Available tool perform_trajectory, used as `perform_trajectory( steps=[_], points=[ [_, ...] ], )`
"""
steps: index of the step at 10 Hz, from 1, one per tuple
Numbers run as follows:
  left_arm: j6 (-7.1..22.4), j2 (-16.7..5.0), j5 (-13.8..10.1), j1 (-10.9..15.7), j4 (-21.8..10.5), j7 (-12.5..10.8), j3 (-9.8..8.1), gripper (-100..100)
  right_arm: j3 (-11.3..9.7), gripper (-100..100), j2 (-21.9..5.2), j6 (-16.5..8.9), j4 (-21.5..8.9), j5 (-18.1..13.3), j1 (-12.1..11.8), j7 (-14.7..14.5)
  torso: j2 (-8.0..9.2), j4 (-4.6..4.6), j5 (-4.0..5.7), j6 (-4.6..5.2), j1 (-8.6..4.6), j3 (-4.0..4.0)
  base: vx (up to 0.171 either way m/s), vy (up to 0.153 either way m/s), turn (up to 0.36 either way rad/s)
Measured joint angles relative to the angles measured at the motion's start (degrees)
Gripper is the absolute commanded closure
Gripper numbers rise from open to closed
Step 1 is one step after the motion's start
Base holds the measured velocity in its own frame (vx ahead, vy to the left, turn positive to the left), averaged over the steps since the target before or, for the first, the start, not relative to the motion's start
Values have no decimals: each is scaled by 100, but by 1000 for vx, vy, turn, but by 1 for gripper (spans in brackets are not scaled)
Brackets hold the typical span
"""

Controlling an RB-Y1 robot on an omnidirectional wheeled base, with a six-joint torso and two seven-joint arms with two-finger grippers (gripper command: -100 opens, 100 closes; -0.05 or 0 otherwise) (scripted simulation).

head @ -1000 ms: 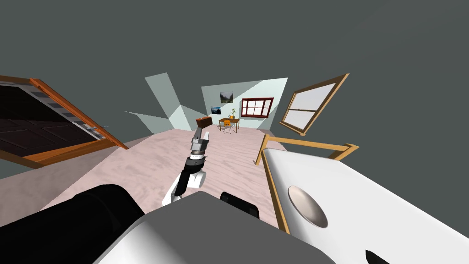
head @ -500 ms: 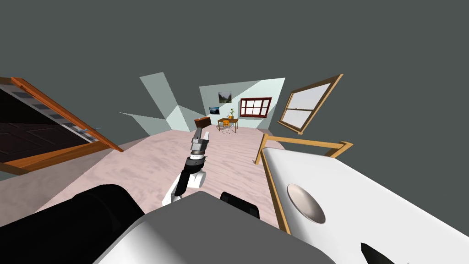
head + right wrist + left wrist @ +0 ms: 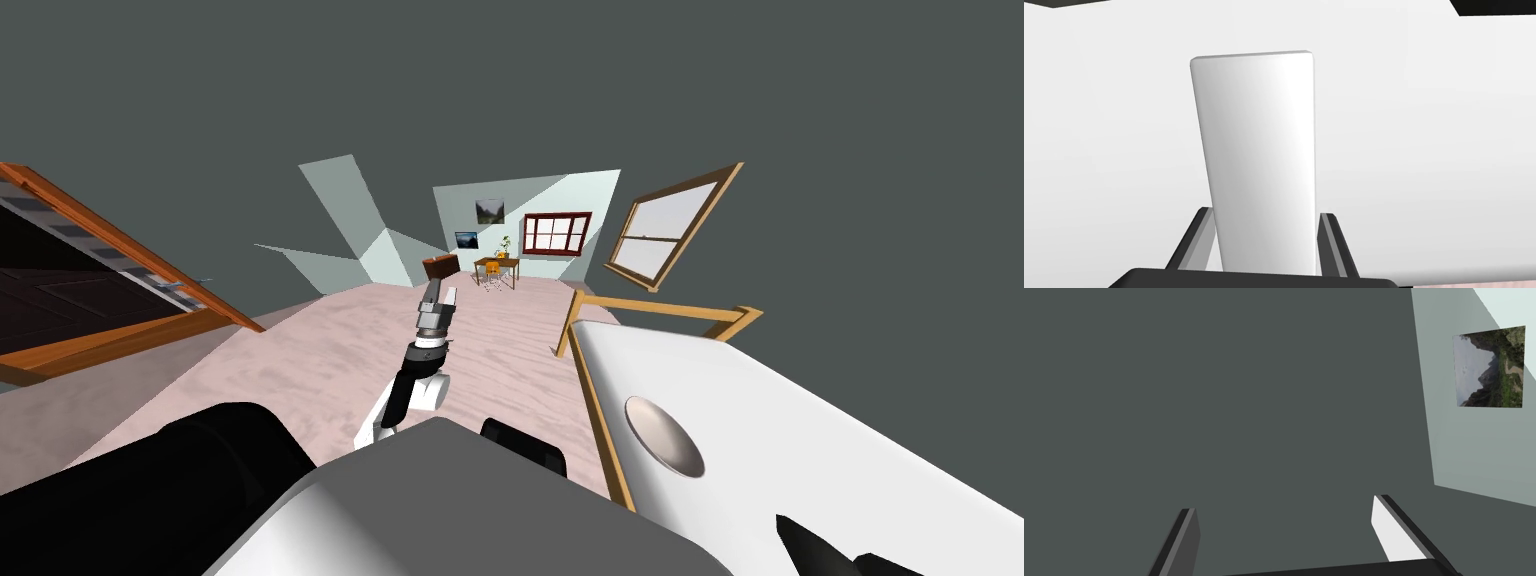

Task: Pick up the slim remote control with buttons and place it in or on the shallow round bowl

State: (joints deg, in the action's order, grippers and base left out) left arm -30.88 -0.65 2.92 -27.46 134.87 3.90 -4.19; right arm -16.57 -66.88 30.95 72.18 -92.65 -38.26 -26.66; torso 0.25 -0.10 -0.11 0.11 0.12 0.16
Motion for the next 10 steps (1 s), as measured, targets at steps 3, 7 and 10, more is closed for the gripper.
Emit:
perform_trajectory(
  steps=[3,7,10],
  points=[
    [0,0,0,0,0,0,0,0,99,100,-378,57,-22,-111,118,98,-3,-3,-12,-5,2,0,-29,-14,-39],
    [0,0,0,-1,0,0,-1,0,374,100,-1050,44,136,-102,1,168,-11,-3,-25,-4,7,-3,6,-40,-97],
    [0,0,0,-1,0,0,-1,0,398,100,-1325,151,193,-133,174,299,-31,4,-22,-2,7,-16,57,-51,-103]
  ],
)
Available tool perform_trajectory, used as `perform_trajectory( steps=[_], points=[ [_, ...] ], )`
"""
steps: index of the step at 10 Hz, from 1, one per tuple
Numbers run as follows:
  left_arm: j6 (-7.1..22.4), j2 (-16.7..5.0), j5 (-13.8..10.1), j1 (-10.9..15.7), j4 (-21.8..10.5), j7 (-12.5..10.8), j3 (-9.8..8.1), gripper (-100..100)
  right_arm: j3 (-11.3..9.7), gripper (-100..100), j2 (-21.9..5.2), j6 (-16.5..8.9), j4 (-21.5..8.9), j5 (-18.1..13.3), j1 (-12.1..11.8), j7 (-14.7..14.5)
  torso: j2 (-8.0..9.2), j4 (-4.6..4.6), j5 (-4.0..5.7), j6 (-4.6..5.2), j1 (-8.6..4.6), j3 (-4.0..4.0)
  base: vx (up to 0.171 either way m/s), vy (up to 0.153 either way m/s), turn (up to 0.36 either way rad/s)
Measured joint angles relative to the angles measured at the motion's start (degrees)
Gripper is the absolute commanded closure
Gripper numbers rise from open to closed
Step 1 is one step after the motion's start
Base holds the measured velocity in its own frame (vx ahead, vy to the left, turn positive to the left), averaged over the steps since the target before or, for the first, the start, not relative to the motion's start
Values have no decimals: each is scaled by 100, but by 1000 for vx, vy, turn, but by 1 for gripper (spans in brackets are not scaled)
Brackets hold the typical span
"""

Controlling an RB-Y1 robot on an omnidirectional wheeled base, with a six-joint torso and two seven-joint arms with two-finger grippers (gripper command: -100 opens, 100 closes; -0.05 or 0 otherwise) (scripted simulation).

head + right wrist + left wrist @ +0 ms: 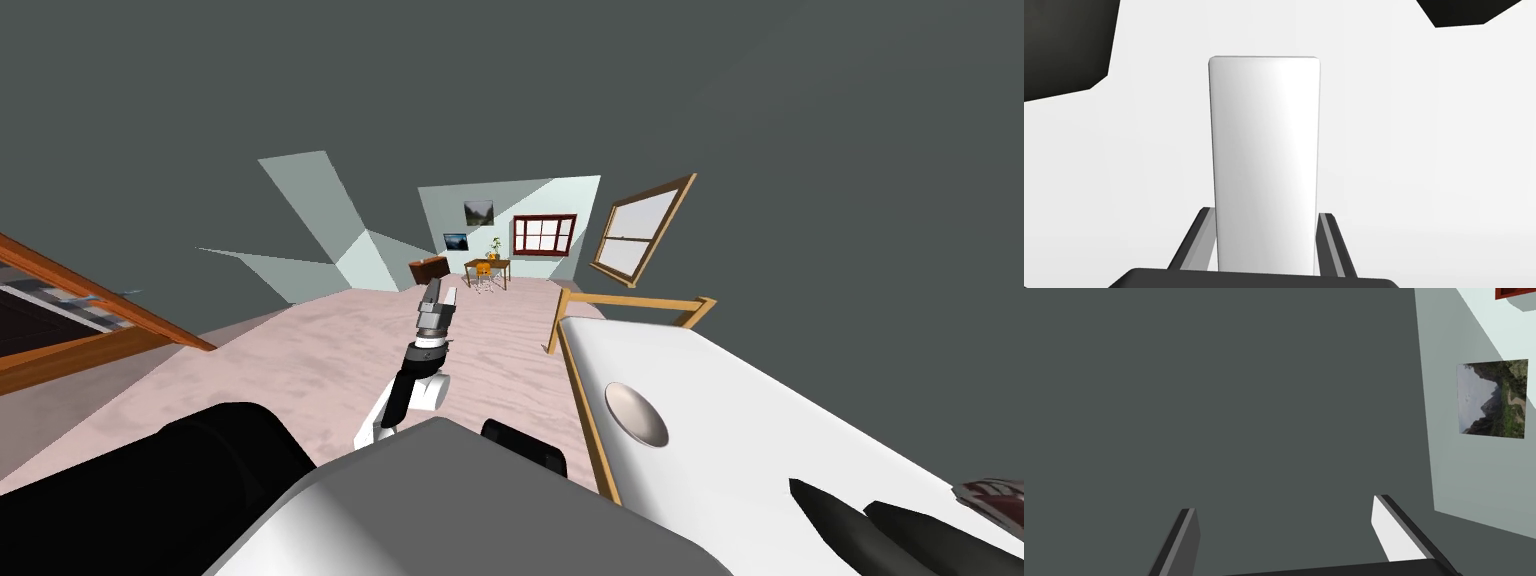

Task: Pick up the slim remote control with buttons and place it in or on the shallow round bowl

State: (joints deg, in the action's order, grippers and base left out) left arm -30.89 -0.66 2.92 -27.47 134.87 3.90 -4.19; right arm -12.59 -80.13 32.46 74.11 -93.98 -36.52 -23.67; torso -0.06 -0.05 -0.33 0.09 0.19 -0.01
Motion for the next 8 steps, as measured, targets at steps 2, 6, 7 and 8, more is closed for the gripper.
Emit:
perform_trajectory(
  steps=[2,6,7,8],
  points=[
    [0,0,0,-1,0,0,0,0,33,100,-249,36,257,-12,-55,214,-16,6,1,7,-7,-11,139,-75,-206],
    [0,0,0,-1,0,0,0,0,-25,100,-441,302,618,35,81,563,-61,20,2,-6,16,-39,178,-11,-35],
    [0,1,0,0,0,0,1,0,-13,100,-438,380,670,78,94,615,-58,20,0,-9,42,-38,182,141,69],
    [0,1,0,-1,0,0,1,0,18,100,-433,456,724,129,61,645,-68,23,-7,-11,73,-44,182,175,162]
  ],
)
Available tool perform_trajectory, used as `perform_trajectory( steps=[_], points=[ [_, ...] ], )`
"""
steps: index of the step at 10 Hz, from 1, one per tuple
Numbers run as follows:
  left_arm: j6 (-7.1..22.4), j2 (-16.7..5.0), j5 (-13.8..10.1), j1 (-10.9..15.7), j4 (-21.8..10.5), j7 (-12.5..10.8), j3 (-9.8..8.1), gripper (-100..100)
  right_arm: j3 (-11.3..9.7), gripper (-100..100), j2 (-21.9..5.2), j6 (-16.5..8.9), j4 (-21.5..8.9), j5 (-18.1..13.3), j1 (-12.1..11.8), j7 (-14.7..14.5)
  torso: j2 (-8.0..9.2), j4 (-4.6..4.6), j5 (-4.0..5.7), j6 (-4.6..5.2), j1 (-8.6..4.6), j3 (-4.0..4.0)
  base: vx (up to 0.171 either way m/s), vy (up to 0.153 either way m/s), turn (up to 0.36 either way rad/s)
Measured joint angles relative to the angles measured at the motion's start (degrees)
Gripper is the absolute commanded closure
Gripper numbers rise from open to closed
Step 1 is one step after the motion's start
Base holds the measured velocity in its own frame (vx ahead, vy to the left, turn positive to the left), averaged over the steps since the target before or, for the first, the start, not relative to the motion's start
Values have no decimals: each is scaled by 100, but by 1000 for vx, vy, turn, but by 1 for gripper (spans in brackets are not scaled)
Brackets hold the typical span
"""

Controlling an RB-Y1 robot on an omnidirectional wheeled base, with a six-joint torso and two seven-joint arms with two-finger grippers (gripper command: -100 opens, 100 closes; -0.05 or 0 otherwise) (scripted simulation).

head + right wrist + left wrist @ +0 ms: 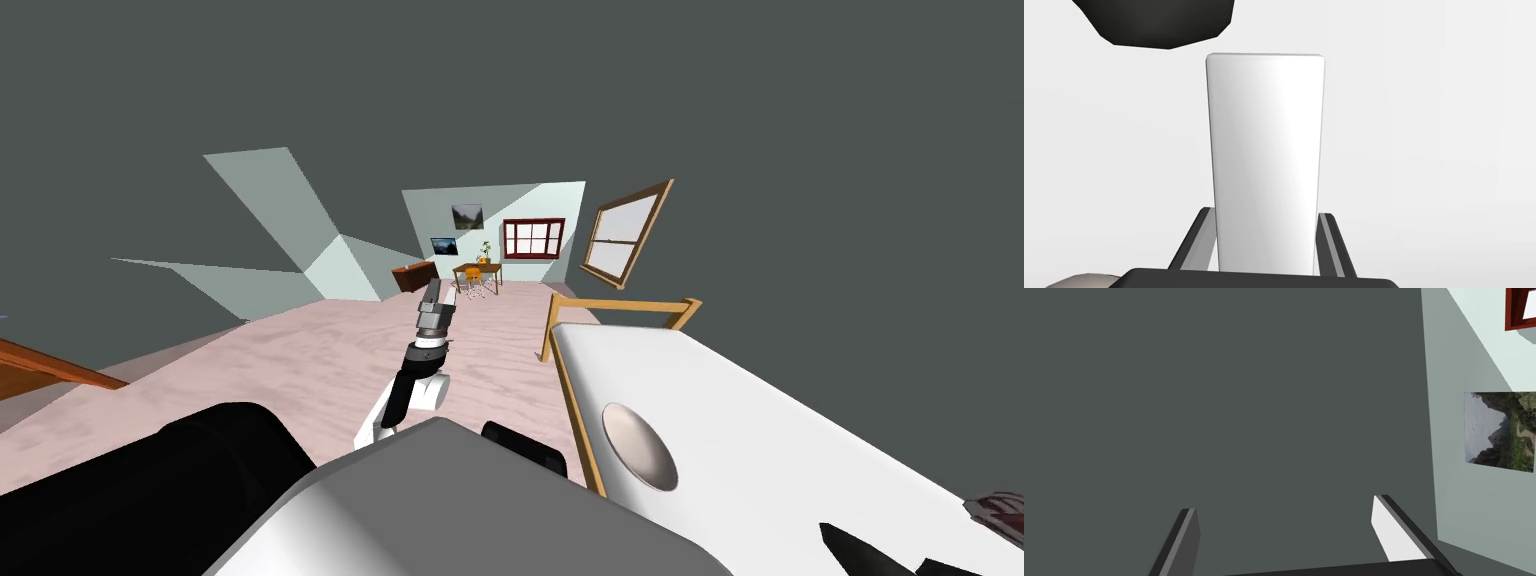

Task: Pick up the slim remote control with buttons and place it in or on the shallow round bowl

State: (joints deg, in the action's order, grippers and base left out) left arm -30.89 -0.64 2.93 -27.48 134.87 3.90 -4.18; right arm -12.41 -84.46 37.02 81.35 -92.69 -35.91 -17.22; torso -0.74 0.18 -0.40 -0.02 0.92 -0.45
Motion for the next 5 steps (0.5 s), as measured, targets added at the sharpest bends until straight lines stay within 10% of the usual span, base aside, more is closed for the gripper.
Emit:
perform_trajectory(
  steps=[5],
  points=[
    [0,1,0,1,1,0,1,0,286,100,143,565,-40,400,-102,-93,2,-1,-21,-14,74,0,161,214,231]
  ],
)
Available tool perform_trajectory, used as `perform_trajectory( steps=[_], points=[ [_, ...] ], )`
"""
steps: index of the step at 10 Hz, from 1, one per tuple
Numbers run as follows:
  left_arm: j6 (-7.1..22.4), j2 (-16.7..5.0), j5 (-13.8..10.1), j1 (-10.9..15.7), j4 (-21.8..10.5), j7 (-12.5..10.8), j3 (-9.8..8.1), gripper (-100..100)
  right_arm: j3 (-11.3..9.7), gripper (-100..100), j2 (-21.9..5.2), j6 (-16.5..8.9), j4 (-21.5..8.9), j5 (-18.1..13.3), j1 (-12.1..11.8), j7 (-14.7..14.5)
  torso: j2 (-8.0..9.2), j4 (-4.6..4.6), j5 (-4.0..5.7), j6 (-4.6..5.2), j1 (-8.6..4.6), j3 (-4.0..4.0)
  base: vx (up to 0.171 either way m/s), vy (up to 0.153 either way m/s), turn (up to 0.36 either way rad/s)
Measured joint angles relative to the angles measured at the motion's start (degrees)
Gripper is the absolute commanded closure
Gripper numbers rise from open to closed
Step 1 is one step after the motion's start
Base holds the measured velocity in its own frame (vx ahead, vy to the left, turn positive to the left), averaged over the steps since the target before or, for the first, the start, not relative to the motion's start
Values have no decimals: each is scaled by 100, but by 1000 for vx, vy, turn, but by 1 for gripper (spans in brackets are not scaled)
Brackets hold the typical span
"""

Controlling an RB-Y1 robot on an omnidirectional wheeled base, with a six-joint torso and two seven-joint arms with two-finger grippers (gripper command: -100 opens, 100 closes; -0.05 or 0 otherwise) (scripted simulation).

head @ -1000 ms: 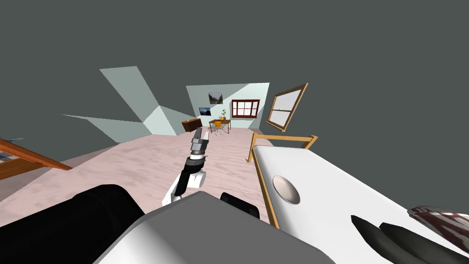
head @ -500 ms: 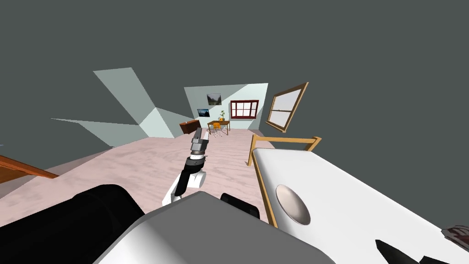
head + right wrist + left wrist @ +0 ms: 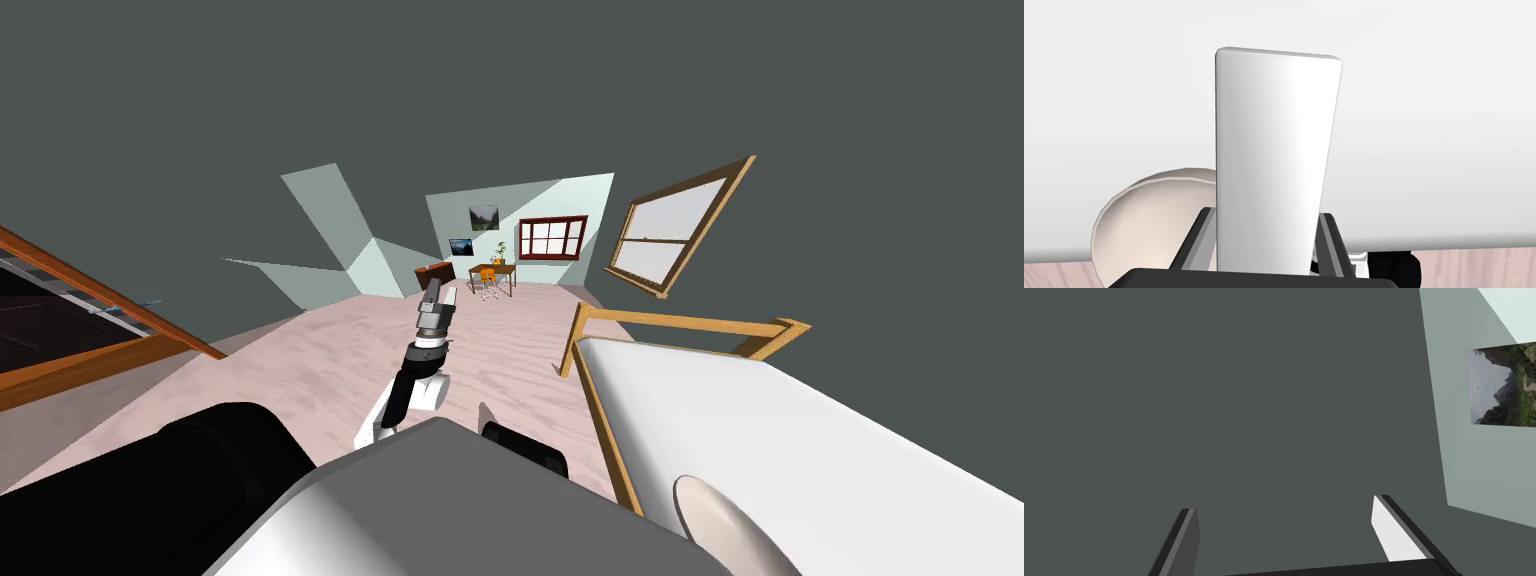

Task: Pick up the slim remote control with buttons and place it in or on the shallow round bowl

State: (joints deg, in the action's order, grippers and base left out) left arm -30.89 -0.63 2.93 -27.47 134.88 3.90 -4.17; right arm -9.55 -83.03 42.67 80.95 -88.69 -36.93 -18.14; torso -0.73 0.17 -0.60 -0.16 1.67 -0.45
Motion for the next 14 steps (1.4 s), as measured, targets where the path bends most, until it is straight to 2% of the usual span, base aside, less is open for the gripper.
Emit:
perform_trajectory(
  steps=[1,2,3,7,8,9,10,13,14],
  points=[
    [0,0,0,0,0,0,0,0,30,100,89,112,-43,86,10,-37,14,-3,0,3,-18,8,185,145,205],
    [0,-1,0,0,0,0,-1,0,79,100,162,196,-15,179,-82,-53,7,-2,4,0,-35,5,95,63,47],
    [0,-1,0,0,0,0,-2,0,87,-100,175,210,3,195,-85,-54,36,-4,3,11,-68,18,18,15,1],
    [1,-2,0,1,-1,0,-2,0,92,-100,174,204,9,195,-75,-55,91,-16,11,22,-104,51,3,2,3],
    [1,-2,0,1,-1,0,-2,0,92,0,174,204,9,195,-75,-55,94,-16,11,22,-105,53,0,0,0],
    [1,-2,0,1,-1,0,-2,0,92,-100,174,204,10,196,-75,-55,95,-17,11,23,-105,54,-15,-7,-96],
    [1,-2,0,1,-1,0,-2,0,130,-100,102,289,26,239,-18,-50,100,-18,10,24,-107,56,-21,-11,-72],
    [1,-2,0,1,-1,0,-2,0,415,-100,-285,581,278,473,-96,51,104,-19,11,24,-109,59,-21,-16,-77],
    [1,-2,0,1,-1,0,-2,0,463,-100,-372,695,315,523,-42,65,105,-19,12,24,-111,59,-10,-8,-13]
  ],
)
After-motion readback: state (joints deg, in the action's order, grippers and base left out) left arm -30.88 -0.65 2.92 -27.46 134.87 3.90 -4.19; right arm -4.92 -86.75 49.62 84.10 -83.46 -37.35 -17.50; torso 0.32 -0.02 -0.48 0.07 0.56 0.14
